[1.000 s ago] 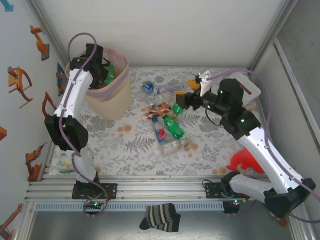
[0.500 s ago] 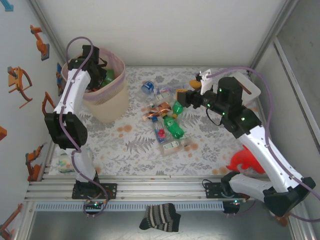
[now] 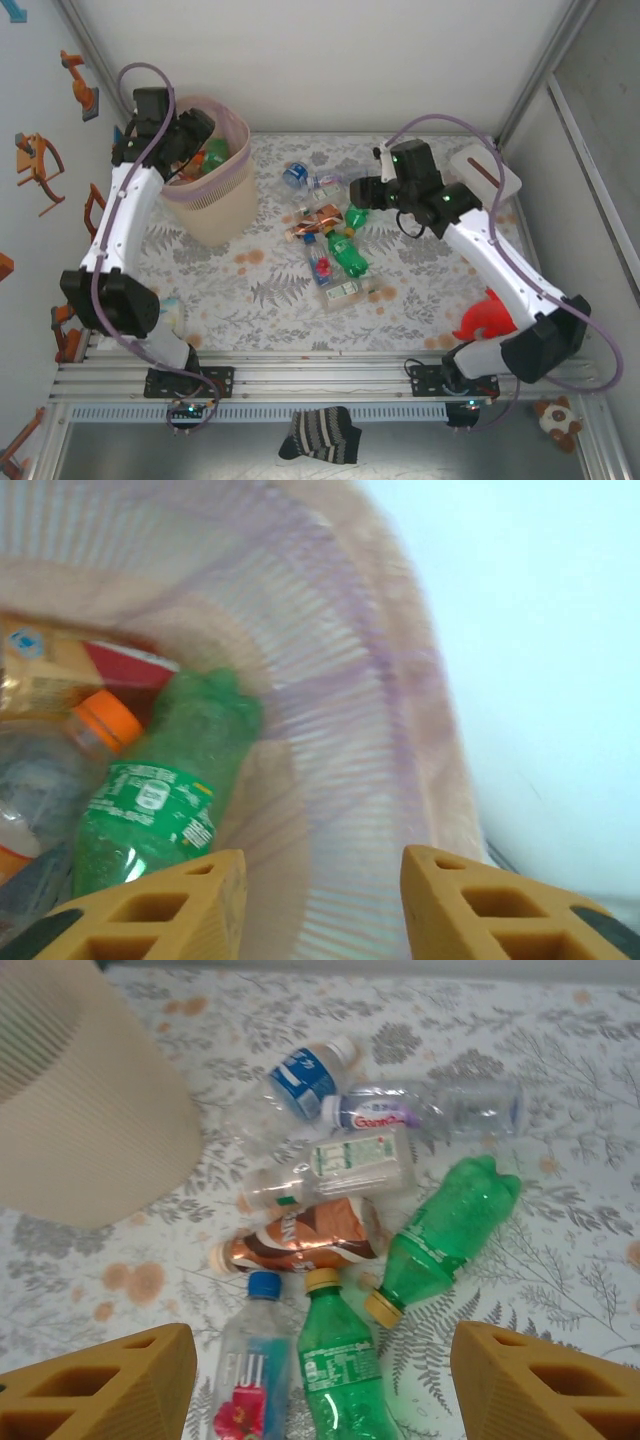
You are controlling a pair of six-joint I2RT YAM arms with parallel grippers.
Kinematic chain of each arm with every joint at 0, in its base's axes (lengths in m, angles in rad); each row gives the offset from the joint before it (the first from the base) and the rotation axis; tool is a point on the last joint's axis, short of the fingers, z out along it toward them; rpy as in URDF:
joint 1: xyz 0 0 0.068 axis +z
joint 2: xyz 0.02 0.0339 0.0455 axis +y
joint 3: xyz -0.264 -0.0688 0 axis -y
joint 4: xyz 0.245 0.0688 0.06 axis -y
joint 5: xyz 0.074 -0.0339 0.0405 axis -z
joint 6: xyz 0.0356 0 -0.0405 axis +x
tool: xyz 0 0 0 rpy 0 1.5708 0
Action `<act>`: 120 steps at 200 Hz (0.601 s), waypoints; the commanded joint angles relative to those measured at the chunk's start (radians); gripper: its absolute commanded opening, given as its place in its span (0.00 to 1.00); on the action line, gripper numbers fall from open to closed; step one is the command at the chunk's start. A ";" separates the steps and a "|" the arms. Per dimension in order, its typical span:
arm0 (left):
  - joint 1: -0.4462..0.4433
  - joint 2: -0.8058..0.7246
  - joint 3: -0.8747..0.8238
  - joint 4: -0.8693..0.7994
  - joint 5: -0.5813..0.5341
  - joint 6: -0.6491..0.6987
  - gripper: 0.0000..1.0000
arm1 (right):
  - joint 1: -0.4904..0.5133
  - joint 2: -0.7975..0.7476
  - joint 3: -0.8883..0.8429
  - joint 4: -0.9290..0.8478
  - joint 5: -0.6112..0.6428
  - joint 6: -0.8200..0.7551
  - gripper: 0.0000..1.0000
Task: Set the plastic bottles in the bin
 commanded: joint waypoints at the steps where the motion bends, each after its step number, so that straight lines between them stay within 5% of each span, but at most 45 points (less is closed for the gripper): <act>1: 0.000 -0.094 -0.133 0.258 0.169 0.168 0.52 | -0.013 0.068 0.055 -0.059 0.094 0.088 0.69; 56: -0.010 -0.229 -0.288 0.352 0.387 0.370 0.68 | -0.073 0.287 0.116 0.001 0.124 0.265 0.73; 120: -0.025 -0.305 -0.345 0.247 0.358 0.400 0.69 | -0.121 0.526 0.199 0.048 0.151 0.445 0.75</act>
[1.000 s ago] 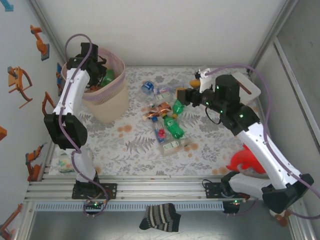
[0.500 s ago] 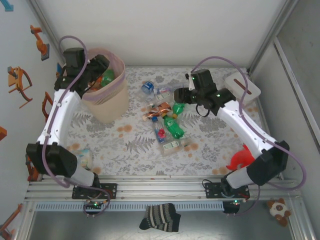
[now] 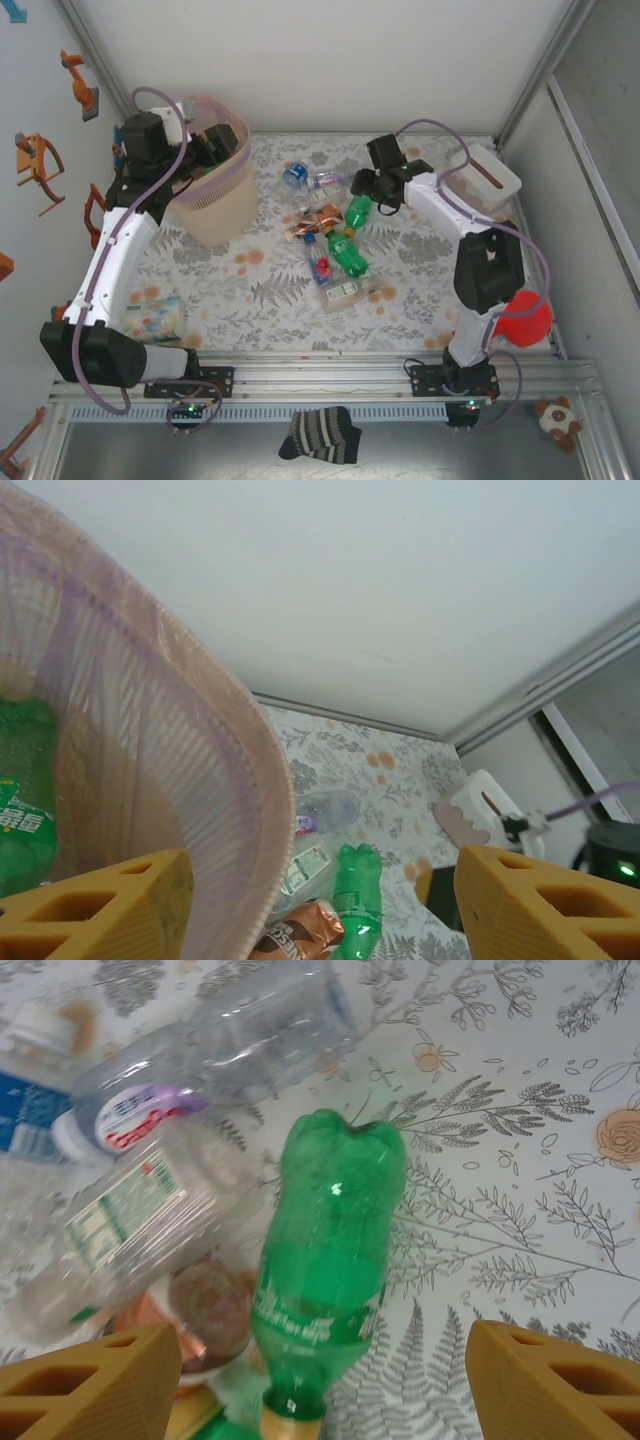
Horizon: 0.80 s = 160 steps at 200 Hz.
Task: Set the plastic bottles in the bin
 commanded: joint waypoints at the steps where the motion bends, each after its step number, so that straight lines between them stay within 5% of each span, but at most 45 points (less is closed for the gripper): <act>1: -0.005 -0.042 -0.039 -0.014 0.019 0.037 0.69 | -0.010 0.063 0.057 0.026 0.031 0.099 0.75; 78: -0.014 -0.060 -0.078 0.023 0.046 -0.003 0.72 | -0.022 0.266 0.144 0.044 0.014 0.133 0.80; 160: -0.025 -0.045 -0.065 0.044 0.069 -0.015 0.72 | -0.036 0.284 0.078 0.138 -0.024 0.177 0.67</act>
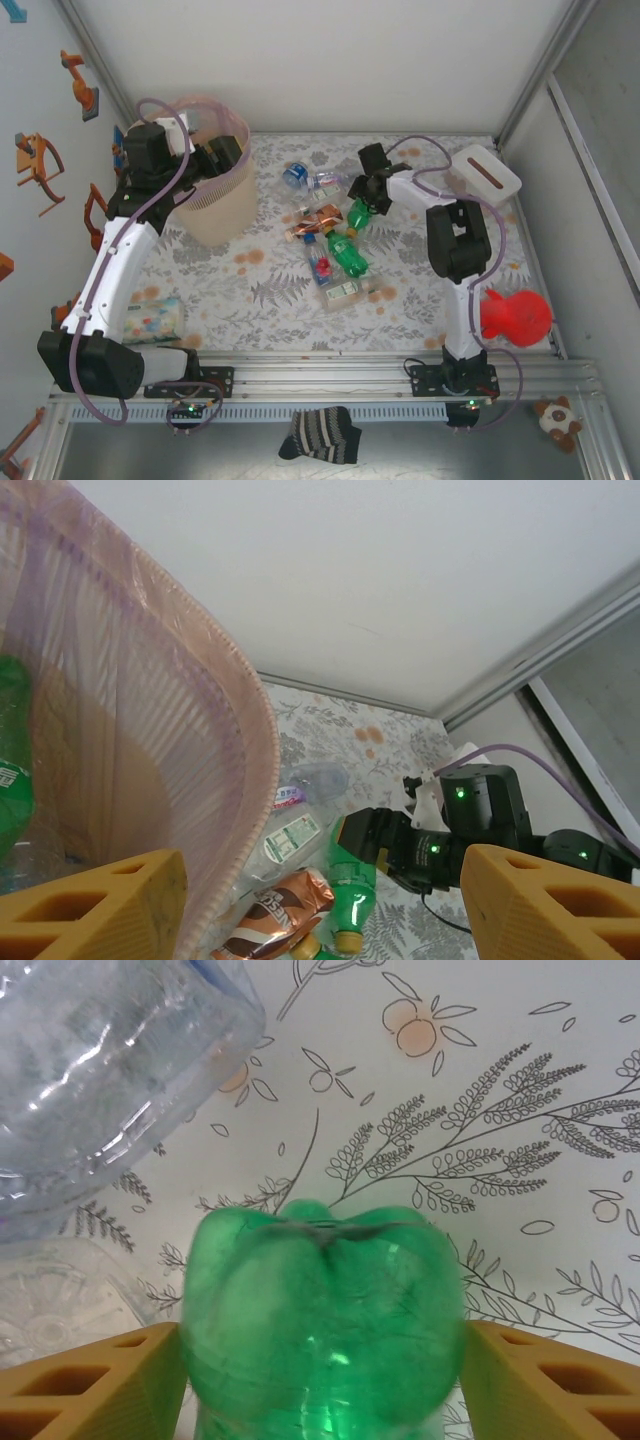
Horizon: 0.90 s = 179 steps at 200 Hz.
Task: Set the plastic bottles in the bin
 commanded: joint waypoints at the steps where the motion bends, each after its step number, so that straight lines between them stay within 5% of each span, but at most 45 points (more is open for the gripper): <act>1: -0.010 0.001 0.011 0.036 0.034 -0.014 0.72 | -0.002 -0.013 -0.029 0.044 -0.001 0.029 0.66; 45: -0.033 0.016 0.016 0.063 0.075 -0.024 0.72 | -0.002 -0.023 -0.050 0.056 0.002 0.029 0.71; 106: -0.048 0.025 0.013 0.092 0.069 -0.041 0.72 | -0.002 -0.047 -0.093 0.085 0.001 0.036 0.65; 179: -0.123 0.068 0.016 0.207 0.150 -0.006 0.72 | -0.002 -0.324 -0.196 0.147 0.042 -0.126 0.59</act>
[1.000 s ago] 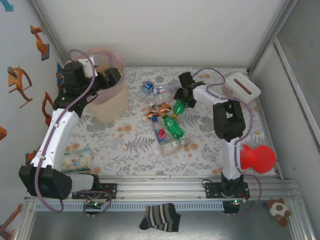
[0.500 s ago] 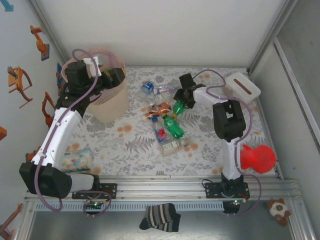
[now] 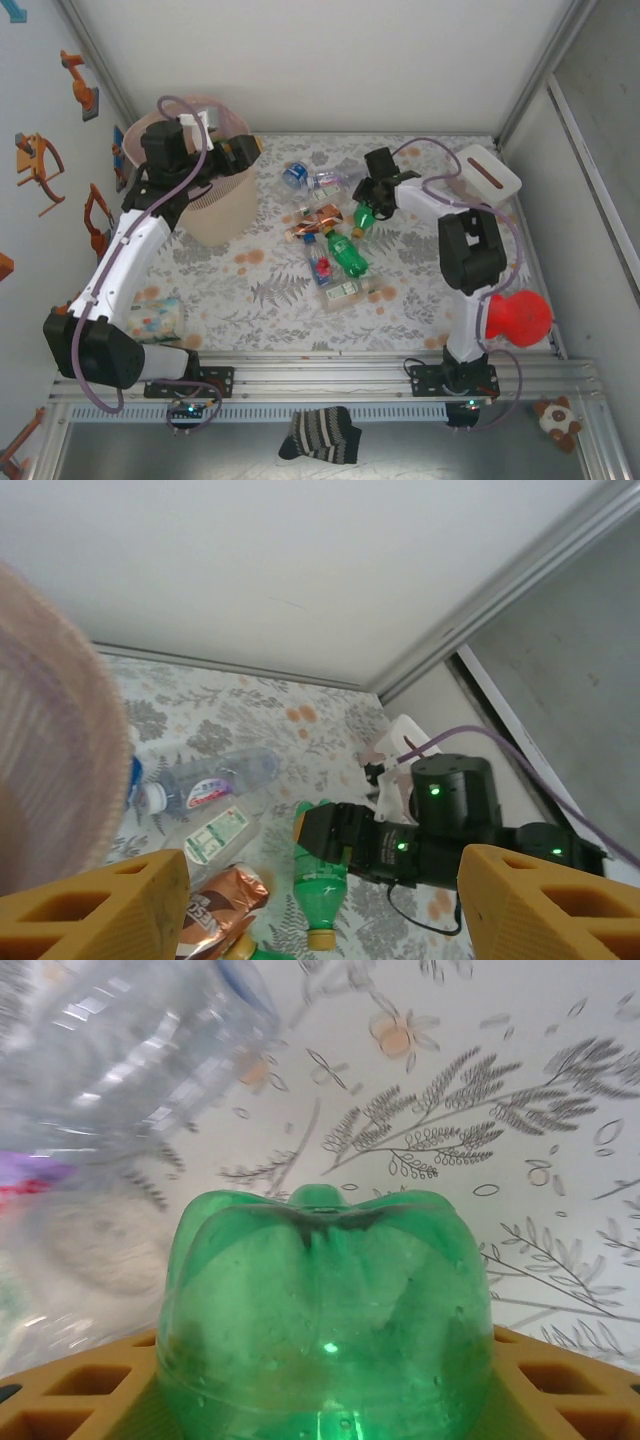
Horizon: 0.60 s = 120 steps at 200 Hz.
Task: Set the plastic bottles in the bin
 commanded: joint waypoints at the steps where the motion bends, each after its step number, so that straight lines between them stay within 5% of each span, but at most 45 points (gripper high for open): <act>1: -0.042 0.005 0.015 0.096 0.052 0.035 0.73 | -0.003 -0.147 -0.022 0.057 0.029 -0.096 0.59; 36: -0.136 0.008 0.024 0.119 0.081 0.204 0.83 | -0.001 -0.299 -0.060 0.133 -0.083 -0.198 0.56; 120: -0.236 0.141 0.091 0.240 0.331 0.217 0.88 | 0.011 -0.541 -0.107 0.369 -0.388 -0.214 0.53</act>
